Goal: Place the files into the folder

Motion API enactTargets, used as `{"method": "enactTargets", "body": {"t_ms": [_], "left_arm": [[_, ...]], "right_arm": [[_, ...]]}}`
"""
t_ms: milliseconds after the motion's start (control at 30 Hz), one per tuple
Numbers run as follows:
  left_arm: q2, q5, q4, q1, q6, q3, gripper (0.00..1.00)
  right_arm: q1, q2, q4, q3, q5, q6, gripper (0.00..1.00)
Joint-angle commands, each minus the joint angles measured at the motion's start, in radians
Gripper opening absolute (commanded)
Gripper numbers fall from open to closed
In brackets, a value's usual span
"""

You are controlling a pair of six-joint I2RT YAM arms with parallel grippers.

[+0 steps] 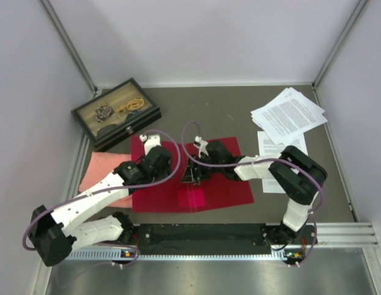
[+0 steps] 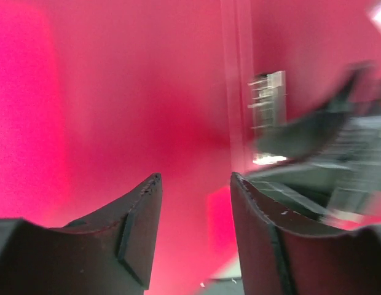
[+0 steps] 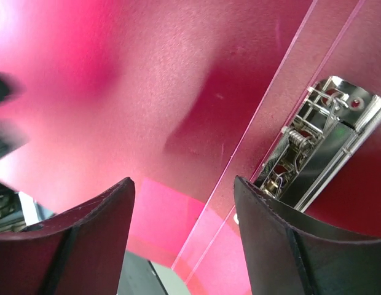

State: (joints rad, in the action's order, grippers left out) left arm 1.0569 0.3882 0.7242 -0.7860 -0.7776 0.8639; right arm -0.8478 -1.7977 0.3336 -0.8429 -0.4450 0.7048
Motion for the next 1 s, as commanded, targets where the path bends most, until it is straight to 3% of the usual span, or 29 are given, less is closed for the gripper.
{"method": "enactTargets", "body": {"t_ms": [0,233,367,467,533,600,700,867,967], "left_arm": [[-0.049,0.038,-0.314,0.008,-0.038,-0.163,0.49],[0.142,0.087,-0.290,0.036,-0.089,-0.221,0.49],[0.163,0.090,-0.264,0.042,-0.109,-0.224,0.50],[0.134,0.058,-0.279,0.051,-0.057,-0.209,0.54],[0.123,-0.037,-0.290,0.056,-0.037,-0.172,0.55],[0.114,-0.183,-0.345,0.056,-0.011,-0.166,0.63],[0.120,-0.265,-0.423,0.056,-0.060,-0.195,0.65],[0.163,-0.138,-0.395,0.079,-0.138,-0.270,0.61],[0.167,-0.135,-0.413,0.139,-0.189,-0.360,0.60]], "right_arm": [[0.044,0.107,-0.114,0.028,0.009,-0.099,0.67],[0.056,0.322,-0.359,-0.009,0.138,-0.218,0.78],[0.097,0.348,-0.384,0.011,0.198,-0.220,0.84],[0.162,0.269,-0.345,0.027,0.129,-0.148,0.83],[0.200,0.212,-0.260,0.091,0.035,-0.064,0.82],[0.230,0.186,-0.138,0.157,-0.009,-0.025,0.81],[0.236,0.149,-0.128,0.173,-0.018,-0.011,0.77],[0.234,0.133,-0.143,0.182,0.026,0.001,0.72],[0.237,0.132,-0.162,0.189,0.048,-0.007,0.70]]}}
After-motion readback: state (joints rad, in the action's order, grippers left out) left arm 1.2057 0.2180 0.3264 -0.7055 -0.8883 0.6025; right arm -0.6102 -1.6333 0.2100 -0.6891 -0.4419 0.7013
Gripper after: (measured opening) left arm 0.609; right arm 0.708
